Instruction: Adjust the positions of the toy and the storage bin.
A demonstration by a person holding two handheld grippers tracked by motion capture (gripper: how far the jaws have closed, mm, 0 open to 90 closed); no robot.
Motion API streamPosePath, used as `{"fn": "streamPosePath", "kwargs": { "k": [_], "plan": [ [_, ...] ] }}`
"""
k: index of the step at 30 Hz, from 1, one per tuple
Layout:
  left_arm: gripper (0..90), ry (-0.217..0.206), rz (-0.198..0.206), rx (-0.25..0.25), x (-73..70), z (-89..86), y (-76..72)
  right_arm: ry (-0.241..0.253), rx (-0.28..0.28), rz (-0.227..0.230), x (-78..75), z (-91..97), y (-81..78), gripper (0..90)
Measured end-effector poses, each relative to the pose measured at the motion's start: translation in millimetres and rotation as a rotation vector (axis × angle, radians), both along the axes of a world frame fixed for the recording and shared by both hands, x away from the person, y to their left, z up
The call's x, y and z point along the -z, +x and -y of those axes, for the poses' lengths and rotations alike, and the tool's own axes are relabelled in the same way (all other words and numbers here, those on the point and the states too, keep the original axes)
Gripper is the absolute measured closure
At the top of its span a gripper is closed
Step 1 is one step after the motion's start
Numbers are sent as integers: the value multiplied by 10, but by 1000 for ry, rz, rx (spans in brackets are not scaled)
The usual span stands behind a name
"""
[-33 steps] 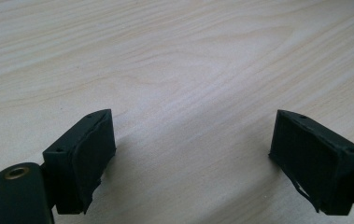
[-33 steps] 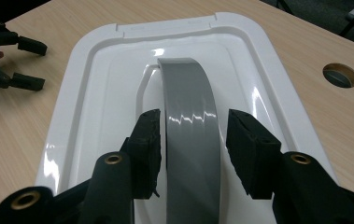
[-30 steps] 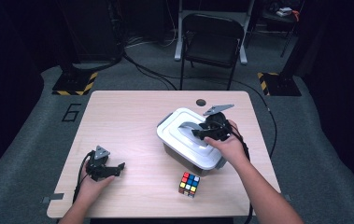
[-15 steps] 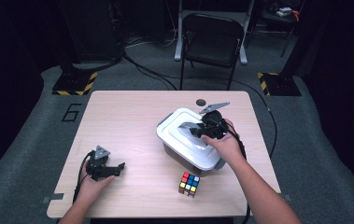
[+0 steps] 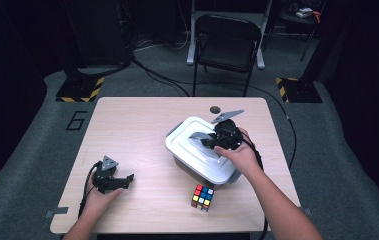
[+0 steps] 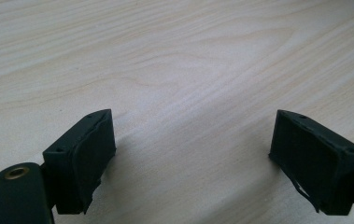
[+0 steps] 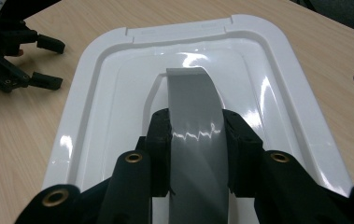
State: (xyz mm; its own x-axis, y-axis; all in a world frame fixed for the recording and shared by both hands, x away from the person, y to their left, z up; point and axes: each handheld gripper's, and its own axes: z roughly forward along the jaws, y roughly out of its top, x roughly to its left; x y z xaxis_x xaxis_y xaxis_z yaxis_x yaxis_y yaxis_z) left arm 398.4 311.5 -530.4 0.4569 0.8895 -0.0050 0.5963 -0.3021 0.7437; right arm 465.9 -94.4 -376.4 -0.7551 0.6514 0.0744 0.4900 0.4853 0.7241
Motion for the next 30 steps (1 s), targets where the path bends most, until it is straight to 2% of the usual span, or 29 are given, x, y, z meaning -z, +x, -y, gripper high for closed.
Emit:
{"fn": "streamPosePath", "kwargs": {
  "k": [8,13,17,20,23,30],
  "plan": [
    [138,-1,-2,-1,0,1,-1,-2,21,-5,0,-3,8,669],
    [138,-1,-2,-1,0,1,-1,-5,10,6,-2,3,19,669],
    [138,-2,-1,-2,0,1,-1,-21,10,18,-36,-13,4,668],
    [138,-2,-1,-2,0,2,-1,-14,6,32,-70,-16,-3,668],
    [138,0,-1,-1,0,1,-1,-29,12,37,-95,-18,-16,668],
    [138,0,-2,-1,-1,0,-1,-28,13,45,-166,-1,-39,668]
  ]
}}
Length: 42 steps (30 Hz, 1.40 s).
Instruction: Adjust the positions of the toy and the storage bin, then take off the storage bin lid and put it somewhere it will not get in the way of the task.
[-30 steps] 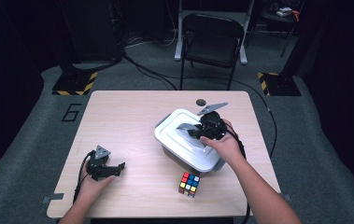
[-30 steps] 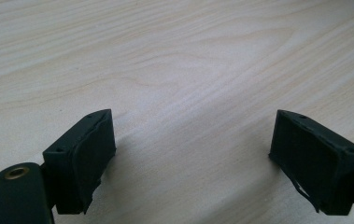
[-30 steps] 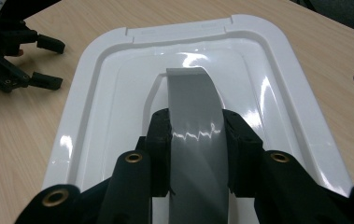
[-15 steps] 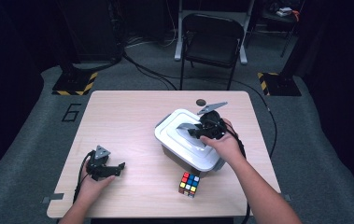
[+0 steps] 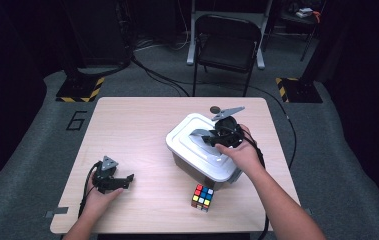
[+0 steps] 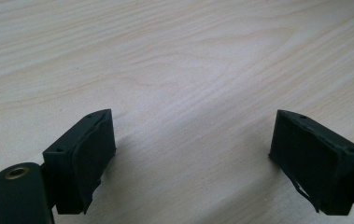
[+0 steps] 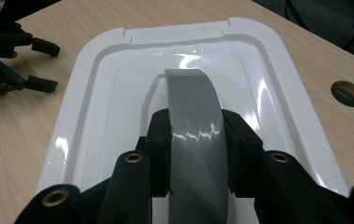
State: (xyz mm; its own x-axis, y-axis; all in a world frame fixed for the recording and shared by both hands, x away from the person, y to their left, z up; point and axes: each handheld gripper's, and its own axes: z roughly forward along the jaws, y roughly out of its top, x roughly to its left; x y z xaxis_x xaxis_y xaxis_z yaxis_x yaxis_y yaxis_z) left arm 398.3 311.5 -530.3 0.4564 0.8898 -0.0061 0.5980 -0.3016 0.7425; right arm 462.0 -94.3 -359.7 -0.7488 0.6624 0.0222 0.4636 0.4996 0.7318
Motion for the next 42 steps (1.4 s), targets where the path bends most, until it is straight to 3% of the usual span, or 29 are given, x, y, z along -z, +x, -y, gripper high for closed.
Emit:
{"fn": "streamPosePath", "kwargs": {
  "k": [23,42],
  "plan": [
    [138,0,0,0,0,0,0,4,-1,36,-217,68,-57,668],
    [138,2,0,2,-2,-1,5,9,54,39,-334,292,-32,669]
  ]
}}
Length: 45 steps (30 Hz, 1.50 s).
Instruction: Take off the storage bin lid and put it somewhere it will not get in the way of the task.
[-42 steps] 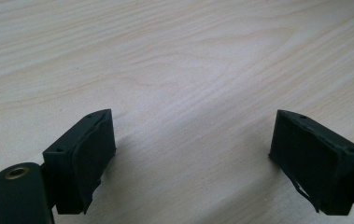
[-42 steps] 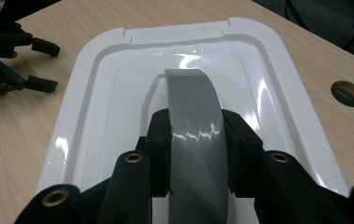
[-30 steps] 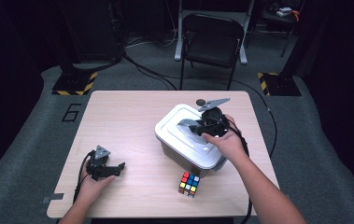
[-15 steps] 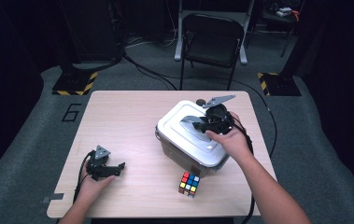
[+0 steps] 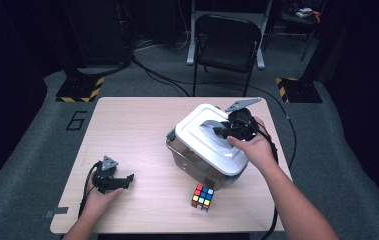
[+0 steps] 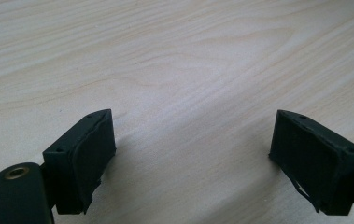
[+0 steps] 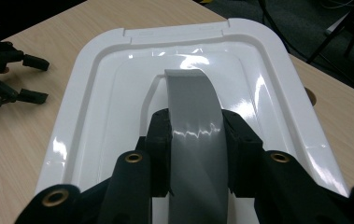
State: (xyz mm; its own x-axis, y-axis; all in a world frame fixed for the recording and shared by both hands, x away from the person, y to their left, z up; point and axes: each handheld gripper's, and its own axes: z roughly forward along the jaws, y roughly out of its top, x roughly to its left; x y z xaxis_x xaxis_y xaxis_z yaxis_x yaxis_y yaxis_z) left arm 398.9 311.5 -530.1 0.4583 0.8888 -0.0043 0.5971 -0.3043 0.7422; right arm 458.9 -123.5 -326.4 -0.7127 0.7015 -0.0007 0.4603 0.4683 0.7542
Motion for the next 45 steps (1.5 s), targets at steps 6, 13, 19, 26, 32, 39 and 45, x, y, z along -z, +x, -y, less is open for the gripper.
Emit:
{"fn": "streamPosePath", "kwargs": {
  "k": [6,13,19,26,32,39,45],
  "plan": [
    [138,-1,-3,-1,-1,1,-2,11,14,9,-54,80,12,668],
    [138,0,0,-1,1,1,-1,13,37,22,-96,193,11,669],
    [138,1,0,-1,1,2,0,8,69,26,-133,310,14,669],
    [138,4,-4,0,-4,3,3,5,96,32,-125,436,22,669],
    [138,4,-4,0,-4,3,4,9,131,31,-123,538,42,669],
    [138,4,-4,0,-4,3,4,8,159,35,-127,661,41,669],
    [138,4,-6,1,-5,3,3,6,188,32,-126,743,48,669]
  ]
}}
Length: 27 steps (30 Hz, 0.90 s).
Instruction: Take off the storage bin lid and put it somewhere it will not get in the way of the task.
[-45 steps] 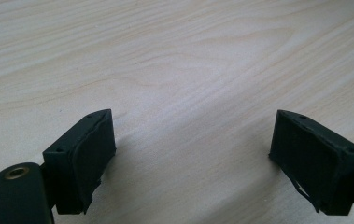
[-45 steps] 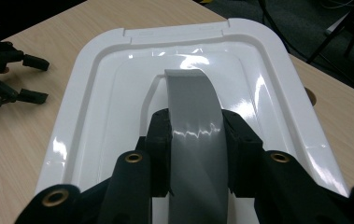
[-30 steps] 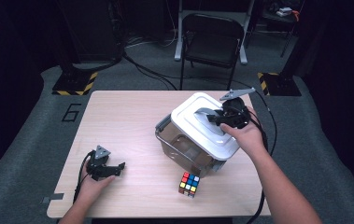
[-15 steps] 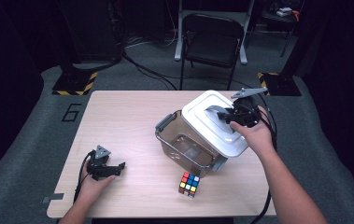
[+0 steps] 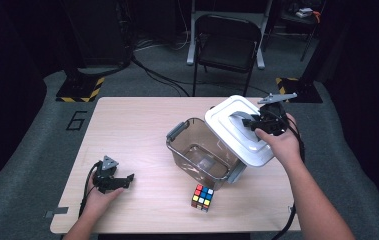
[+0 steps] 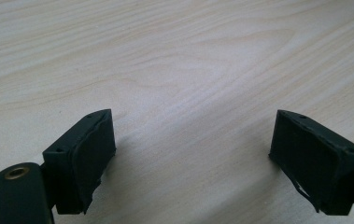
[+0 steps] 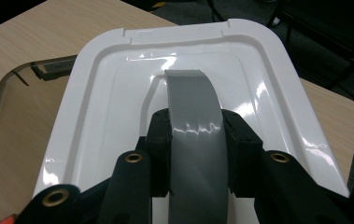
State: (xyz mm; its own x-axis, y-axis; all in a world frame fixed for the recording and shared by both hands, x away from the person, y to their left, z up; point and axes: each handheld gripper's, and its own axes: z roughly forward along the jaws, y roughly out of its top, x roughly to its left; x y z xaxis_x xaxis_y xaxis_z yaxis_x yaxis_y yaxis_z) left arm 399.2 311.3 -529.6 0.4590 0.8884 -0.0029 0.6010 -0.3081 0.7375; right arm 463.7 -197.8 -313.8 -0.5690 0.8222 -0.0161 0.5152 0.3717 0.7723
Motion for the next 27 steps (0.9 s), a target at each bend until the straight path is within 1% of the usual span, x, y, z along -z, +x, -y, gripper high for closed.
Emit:
{"fn": "streamPosePath", "kwargs": {
  "k": [2,3,4,5,14,16,18,22,23,24,27],
  "plan": [
    [138,-1,2,0,1,0,1,-3,3,6,4,33,9,669],
    [138,0,1,0,1,0,0,1,12,-3,3,36,4,668],
    [138,-1,2,-1,2,1,1,-4,10,3,6,51,8,669],
    [138,0,-2,2,-2,-1,0,2,20,0,8,55,8,669],
    [138,0,1,-1,1,0,0,2,60,-3,42,174,57,669],
    [138,-1,2,-1,2,1,0,-2,67,0,64,203,76,669],
    [138,-1,2,-1,2,1,1,2,83,-11,87,226,87,669],
    [138,-2,2,-2,2,2,0,-1,94,-16,142,270,119,668],
    [138,-2,2,-1,2,2,0,3,107,-23,154,275,122,669],
    [138,-1,1,0,1,1,0,-2,105,-19,170,292,136,669],
    [138,0,0,0,0,0,0,0,129,-30,209,323,160,668]
  ]
}}
